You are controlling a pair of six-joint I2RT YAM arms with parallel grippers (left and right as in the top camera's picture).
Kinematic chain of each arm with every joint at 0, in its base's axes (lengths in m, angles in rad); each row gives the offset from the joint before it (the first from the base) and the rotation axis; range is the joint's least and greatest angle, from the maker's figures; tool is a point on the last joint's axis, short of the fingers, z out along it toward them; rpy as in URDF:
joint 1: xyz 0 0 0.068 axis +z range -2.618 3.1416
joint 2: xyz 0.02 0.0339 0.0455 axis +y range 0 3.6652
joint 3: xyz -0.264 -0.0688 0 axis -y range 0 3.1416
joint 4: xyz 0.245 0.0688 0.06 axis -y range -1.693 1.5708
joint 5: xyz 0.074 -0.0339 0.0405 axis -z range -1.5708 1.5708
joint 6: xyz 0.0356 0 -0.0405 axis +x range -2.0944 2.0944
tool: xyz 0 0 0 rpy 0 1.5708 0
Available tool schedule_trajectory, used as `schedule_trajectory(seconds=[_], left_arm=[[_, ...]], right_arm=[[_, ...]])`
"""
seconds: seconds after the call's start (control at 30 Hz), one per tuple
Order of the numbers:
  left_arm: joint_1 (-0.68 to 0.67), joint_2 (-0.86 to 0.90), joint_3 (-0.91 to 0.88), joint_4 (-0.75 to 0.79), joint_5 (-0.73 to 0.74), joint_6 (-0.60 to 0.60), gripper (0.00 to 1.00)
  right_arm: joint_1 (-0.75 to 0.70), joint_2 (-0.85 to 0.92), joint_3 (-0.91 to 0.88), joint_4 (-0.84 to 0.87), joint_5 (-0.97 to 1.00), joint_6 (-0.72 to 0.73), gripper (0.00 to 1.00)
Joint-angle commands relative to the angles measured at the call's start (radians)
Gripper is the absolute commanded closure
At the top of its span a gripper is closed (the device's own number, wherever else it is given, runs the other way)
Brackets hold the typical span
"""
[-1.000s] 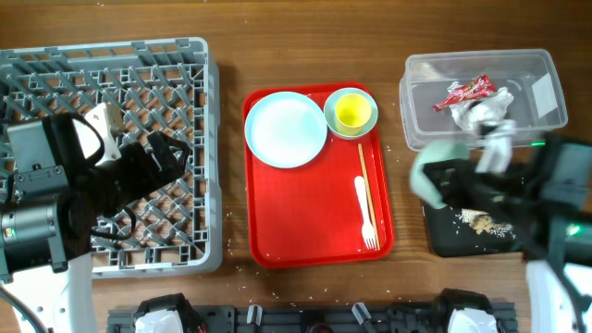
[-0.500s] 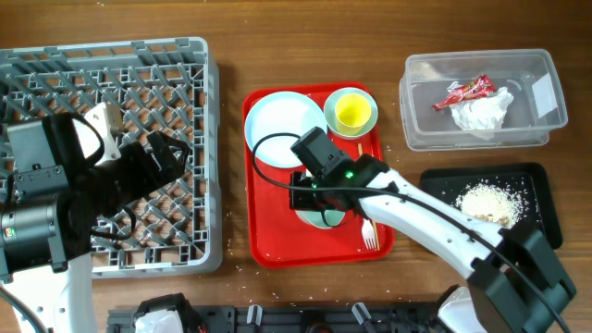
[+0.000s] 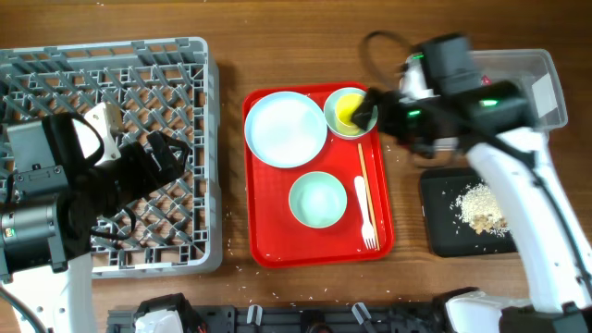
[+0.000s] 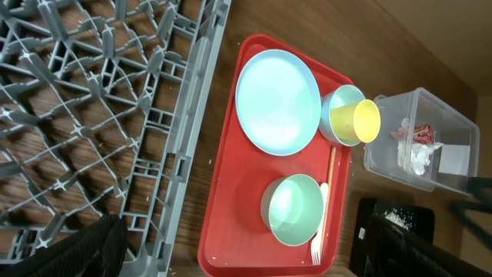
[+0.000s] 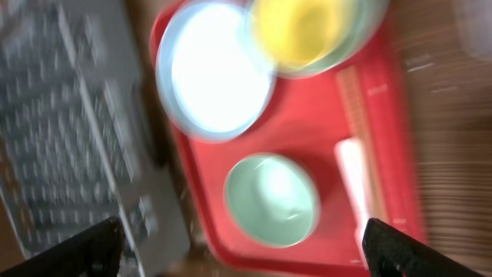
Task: Sort waste into correct bins and load items into the dishwasher rack
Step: 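Set the empty bowl back on the red tray and withdraw right gripper, then grasp the empty light-blue bowl rim with the left gripper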
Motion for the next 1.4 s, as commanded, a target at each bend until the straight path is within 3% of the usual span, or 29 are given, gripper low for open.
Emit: schedule_trajectory(seconds=[0.0,0.13,0.4,0.5,0.57,0.6,0.63,0.73,0.8,0.9,1.03,1.2,1.37], left_arm=[[0.005,-0.002,0.012,0.003,0.002,-0.008,0.00],[0.005,-0.002,0.012,0.003,0.002,-0.008,0.00],[0.005,-0.002,0.012,0.003,0.001,-0.008,0.00],[0.005,-0.002,0.012,0.003,0.114,-0.179,0.00],[0.004,-0.002,0.012,-0.014,0.191,-0.211,0.00],[-0.012,-0.002,0.002,-0.015,0.299,-0.210,0.00],[-0.051,-0.002,-0.009,-0.016,0.341,-0.210,0.00],[-0.270,0.001,-0.039,0.006,0.283,-0.211,0.01],[-0.441,0.021,-0.059,0.063,0.185,-0.272,0.23],[-0.687,0.103,-0.080,0.152,-0.001,-0.397,0.21],[-1.004,0.354,-0.080,0.278,-0.208,-0.428,0.21],[-1.115,0.672,-0.080,0.385,-0.288,-0.428,0.34],[-1.154,0.777,-0.080,0.488,-0.383,-0.417,0.47]], right_arm=[[-0.196,-0.039,0.015,-0.086,0.089,-0.042,0.00],[-0.336,-0.038,0.012,-0.117,0.251,-0.041,0.00],[-0.337,-0.038,0.012,-0.090,0.271,-0.040,0.00],[-0.337,-0.038,0.012,-0.090,0.270,-0.040,0.00],[-0.337,-0.038,0.012,-0.090,0.270,-0.040,0.00],[-0.337,-0.038,0.012,-0.090,0.270,-0.040,0.00],[-0.337,-0.038,0.012,-0.090,0.270,-0.040,0.00],[-0.337,-0.038,0.012,-0.090,0.270,-0.040,0.00],[-0.337,-0.038,0.012,-0.090,0.271,-0.040,0.00],[-0.337,-0.038,0.012,-0.090,0.270,-0.040,0.00],[-0.337,-0.038,0.012,-0.090,0.270,-0.040,0.00],[-0.337,-0.038,0.012,-0.090,0.270,-0.040,0.00],[-0.337,-0.038,0.012,-0.090,0.270,-0.040,0.00]])
